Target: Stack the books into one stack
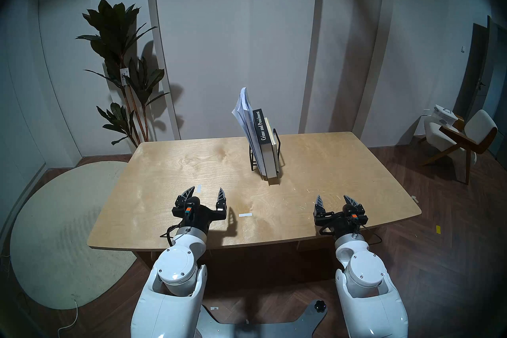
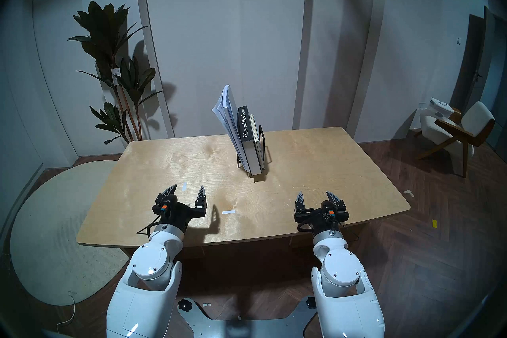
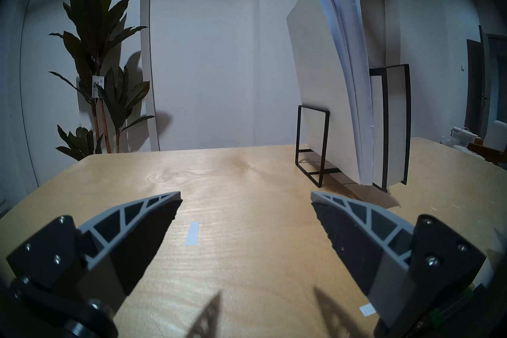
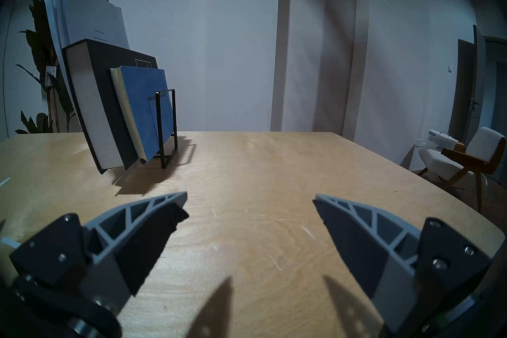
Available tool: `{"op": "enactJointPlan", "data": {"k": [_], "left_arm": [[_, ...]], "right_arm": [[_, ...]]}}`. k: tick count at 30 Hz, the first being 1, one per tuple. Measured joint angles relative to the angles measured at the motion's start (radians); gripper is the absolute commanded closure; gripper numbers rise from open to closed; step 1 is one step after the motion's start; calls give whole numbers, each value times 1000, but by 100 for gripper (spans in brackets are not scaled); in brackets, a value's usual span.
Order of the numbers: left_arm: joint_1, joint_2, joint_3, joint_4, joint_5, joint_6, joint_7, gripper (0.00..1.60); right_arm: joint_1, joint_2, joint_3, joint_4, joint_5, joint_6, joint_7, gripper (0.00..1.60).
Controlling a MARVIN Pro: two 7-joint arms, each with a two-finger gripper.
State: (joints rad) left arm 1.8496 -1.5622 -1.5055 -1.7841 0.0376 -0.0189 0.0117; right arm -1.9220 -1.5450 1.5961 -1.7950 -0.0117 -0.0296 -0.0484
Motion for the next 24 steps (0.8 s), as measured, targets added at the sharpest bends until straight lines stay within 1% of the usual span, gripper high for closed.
{"op": "enactJointPlan", "data": {"k": [2, 5, 7, 9, 11, 12, 16, 24], "left_arm": [[-31, 7, 0, 6, 3, 4, -10, 0], [-47, 10, 0, 6, 2, 11, -19, 0], [-68, 12, -5, 6, -14, 34, -39, 0], [-86, 14, -13, 9, -46, 62, -68, 0], [-111, 18, -25, 18, -99, 101, -111, 0], [-114, 18, -27, 20, -107, 106, -117, 0], [-154, 22, -48, 53, -199, 169, -191, 0], [-222, 21, -83, 96, -336, 268, -283, 0]], "right_arm": [[0, 2, 0, 0, -2, -1, -1, 0], [0, 3, -1, 0, -3, -1, -2, 0], [0, 4, -2, 0, -4, -1, -3, 0], [1, 4, -3, 0, -4, -1, -3, 0], [1, 5, -5, 0, -5, -1, -3, 0], [1, 5, -6, 0, -5, -1, -3, 0], [1, 5, -8, 0, -3, -1, -3, 0], [1, 5, -10, 0, 5, -2, -3, 0]]}}
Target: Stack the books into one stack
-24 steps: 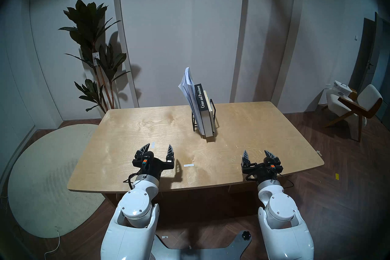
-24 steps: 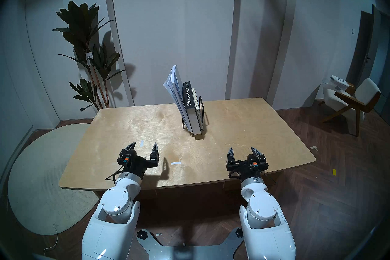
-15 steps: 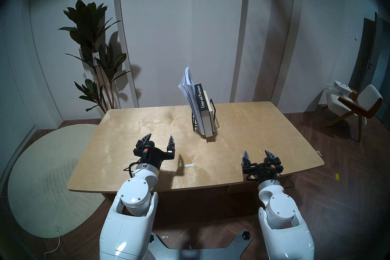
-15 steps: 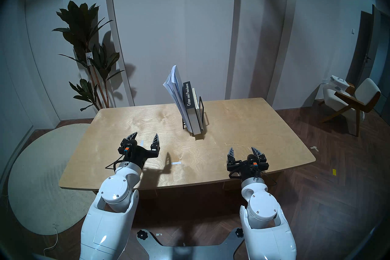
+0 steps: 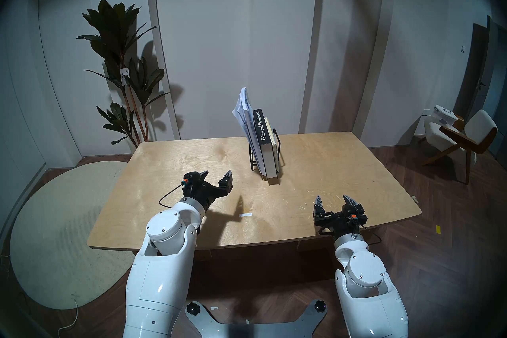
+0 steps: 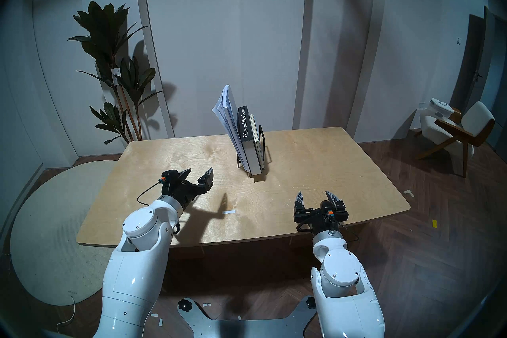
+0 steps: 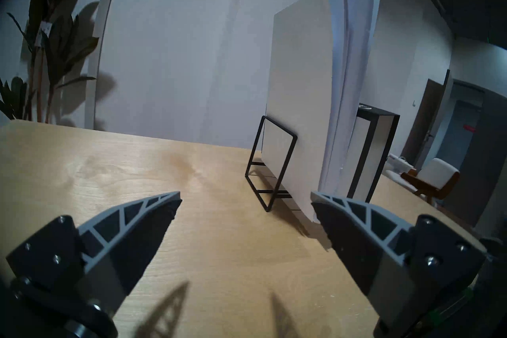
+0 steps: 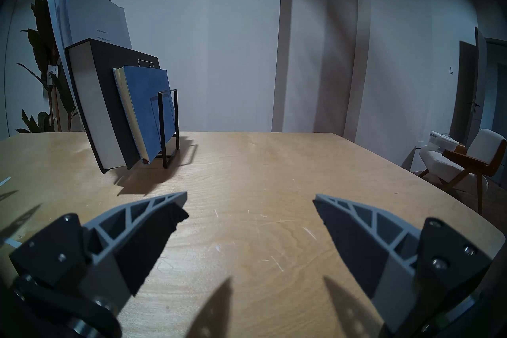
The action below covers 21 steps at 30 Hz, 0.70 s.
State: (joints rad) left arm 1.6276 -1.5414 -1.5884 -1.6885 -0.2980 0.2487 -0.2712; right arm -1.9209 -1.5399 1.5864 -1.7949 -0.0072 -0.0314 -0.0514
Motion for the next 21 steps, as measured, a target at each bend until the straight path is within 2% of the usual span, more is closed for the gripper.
{"op": "enactJointPlan", "data": {"k": [10, 21], "left_arm": [[-41, -23, -37, -7, -145, 69, -76, 0], [-61, -48, -21, -20, -186, 55, -103, 0]], "right_arm": [[0, 2, -1, 0, 6, -1, 0, 0], [0, 5, -3, 0, 10, -2, 0, 0]]}}
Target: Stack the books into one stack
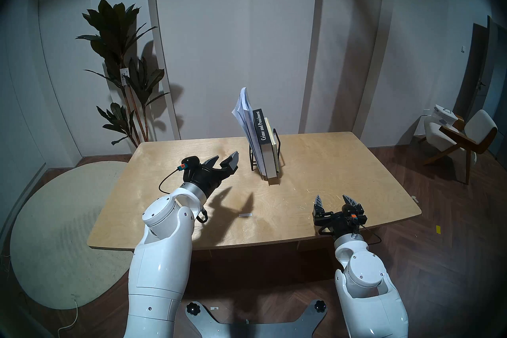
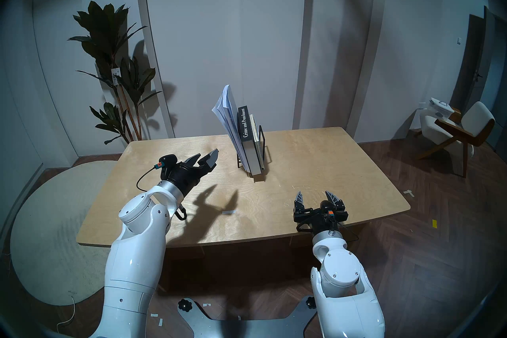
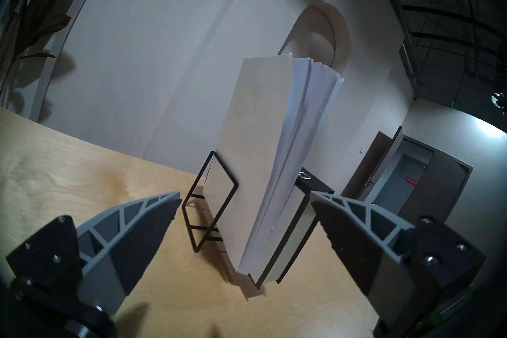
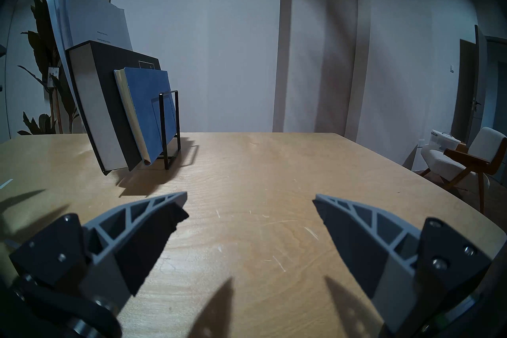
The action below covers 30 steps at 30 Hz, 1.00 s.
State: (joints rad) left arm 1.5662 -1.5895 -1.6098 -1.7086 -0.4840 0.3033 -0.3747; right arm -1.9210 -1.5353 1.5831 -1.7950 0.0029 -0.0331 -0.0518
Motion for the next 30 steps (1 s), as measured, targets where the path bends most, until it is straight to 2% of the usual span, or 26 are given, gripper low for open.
{"op": "enactJointPlan", "data": {"k": [5, 8, 13, 22, 30], "left_arm": [[-16, -7, 14, -4, 2, -7, 5, 0], [-27, -11, 32, -9, 32, -20, 33, 0], [-48, -15, 94, -18, 158, -40, 143, 0], [-85, -23, 208, 5, 319, -92, 320, 0], [-100, -28, 266, 22, 370, -148, 403, 0]], "right_arm": [[0, 1, -1, 0, 1, 0, 0, 0], [0, 2, -1, 0, 2, 0, -1, 0], [0, 3, -2, 0, 3, 0, -2, 0], [0, 5, -3, 0, 5, 0, -3, 0], [0, 7, -5, 0, 6, -1, -5, 0]]}}
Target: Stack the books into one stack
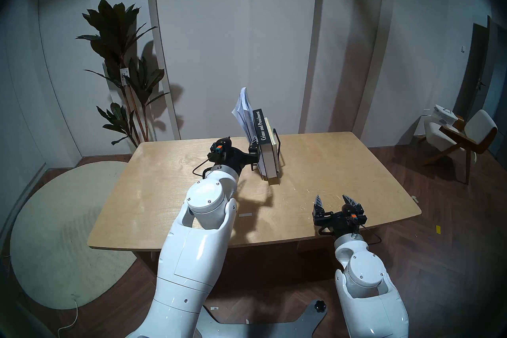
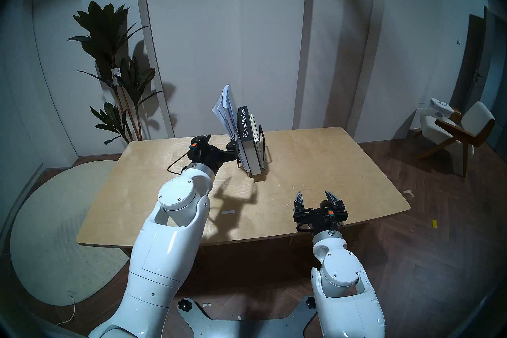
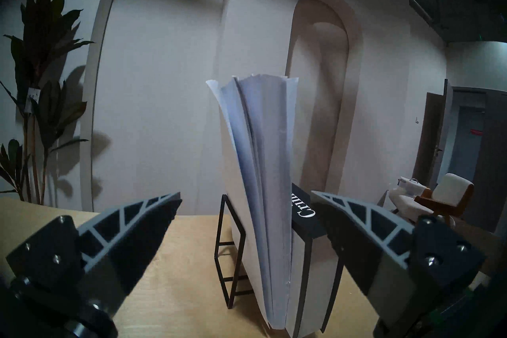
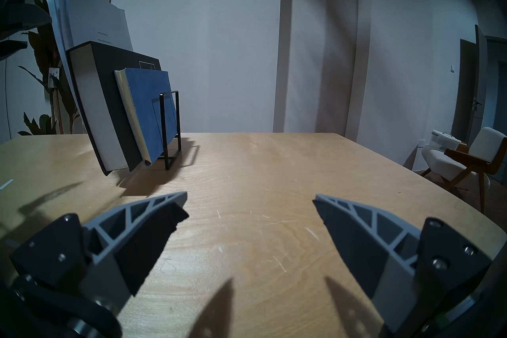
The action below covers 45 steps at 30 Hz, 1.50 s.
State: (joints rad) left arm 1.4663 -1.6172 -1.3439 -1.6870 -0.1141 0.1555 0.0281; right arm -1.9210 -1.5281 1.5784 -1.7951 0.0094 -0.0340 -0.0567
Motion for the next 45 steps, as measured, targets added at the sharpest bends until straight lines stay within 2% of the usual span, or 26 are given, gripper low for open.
{"op": "enactJointPlan", "data": {"k": [8, 22, 45], "left_arm": [[-17, -5, 5, 26, -48, -4, -10, 0], [-78, -21, -29, 123, -101, -14, -34, 0], [-149, -37, -12, 205, -90, -64, -45, 0]], "right_arm": [[0, 2, -1, 0, 1, -1, -2, 0], [0, 5, -4, 0, 4, -1, -5, 0], [0, 10, -8, 0, 8, -1, -10, 0]]}}
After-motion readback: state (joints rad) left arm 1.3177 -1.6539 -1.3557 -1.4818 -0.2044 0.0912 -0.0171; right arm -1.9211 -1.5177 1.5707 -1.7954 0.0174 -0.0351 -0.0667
